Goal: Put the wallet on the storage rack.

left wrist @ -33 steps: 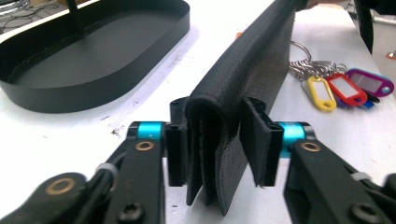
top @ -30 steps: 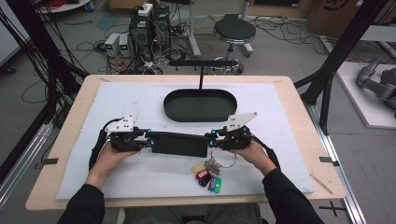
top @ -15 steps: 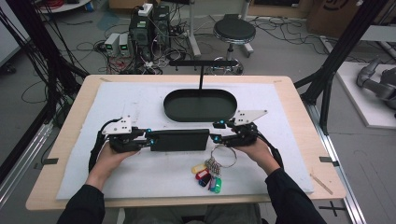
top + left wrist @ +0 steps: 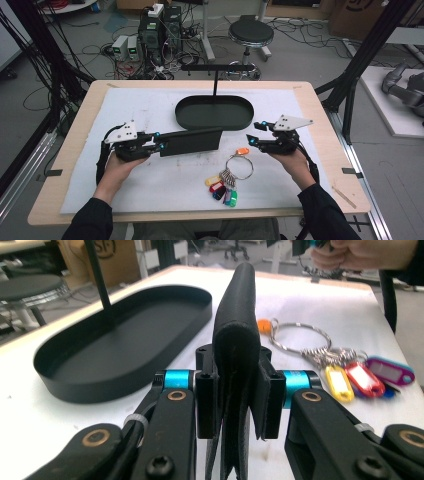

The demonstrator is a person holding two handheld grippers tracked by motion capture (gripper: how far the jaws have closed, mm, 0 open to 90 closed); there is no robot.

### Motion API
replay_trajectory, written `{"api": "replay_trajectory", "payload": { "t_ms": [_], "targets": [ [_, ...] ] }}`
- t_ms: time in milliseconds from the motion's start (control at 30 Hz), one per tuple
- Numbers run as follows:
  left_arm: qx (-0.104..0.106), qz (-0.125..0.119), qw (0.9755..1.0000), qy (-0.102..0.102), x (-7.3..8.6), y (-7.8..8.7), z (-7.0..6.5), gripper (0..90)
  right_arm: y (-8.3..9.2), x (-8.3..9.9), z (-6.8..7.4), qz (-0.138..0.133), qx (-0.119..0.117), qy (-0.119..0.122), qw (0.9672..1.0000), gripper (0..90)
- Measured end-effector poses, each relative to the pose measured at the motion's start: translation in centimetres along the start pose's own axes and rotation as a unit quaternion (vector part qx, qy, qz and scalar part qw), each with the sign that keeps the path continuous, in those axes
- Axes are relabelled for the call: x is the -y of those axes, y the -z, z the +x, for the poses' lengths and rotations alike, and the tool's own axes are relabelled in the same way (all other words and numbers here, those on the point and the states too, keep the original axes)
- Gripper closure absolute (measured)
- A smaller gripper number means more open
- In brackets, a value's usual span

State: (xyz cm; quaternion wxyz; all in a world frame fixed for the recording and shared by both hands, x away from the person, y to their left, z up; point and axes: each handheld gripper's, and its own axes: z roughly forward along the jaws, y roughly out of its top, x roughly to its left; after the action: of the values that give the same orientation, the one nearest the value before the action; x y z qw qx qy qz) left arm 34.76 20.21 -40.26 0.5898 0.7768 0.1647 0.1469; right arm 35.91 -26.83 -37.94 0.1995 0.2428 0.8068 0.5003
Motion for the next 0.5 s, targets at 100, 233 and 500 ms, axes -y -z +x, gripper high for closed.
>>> {"api": "replay_trajectory", "payload": {
  "t_ms": [100,233,500],
  "targets": [
    [-0.009,-0.009,0.9999,-0.006,-1.0,-0.5,-0.2,75.2,1.1,1.0,-1.0,-0.008,0.037,-0.03,0.9988,43.0],
    [-0.02,-0.011,0.9997,-0.005,-1.8,-1.3,-0.3,75.2,1.6,1.6,-1.6,-0.009,0.062,-0.051,0.9967,46.4],
    [-0.046,-0.02,0.9987,-0.006,-3.2,-3.4,-0.1,75.1,1.9,2.1,-2.1,-0.016,0.088,-0.057,0.9943,44.4]
  ]
}}
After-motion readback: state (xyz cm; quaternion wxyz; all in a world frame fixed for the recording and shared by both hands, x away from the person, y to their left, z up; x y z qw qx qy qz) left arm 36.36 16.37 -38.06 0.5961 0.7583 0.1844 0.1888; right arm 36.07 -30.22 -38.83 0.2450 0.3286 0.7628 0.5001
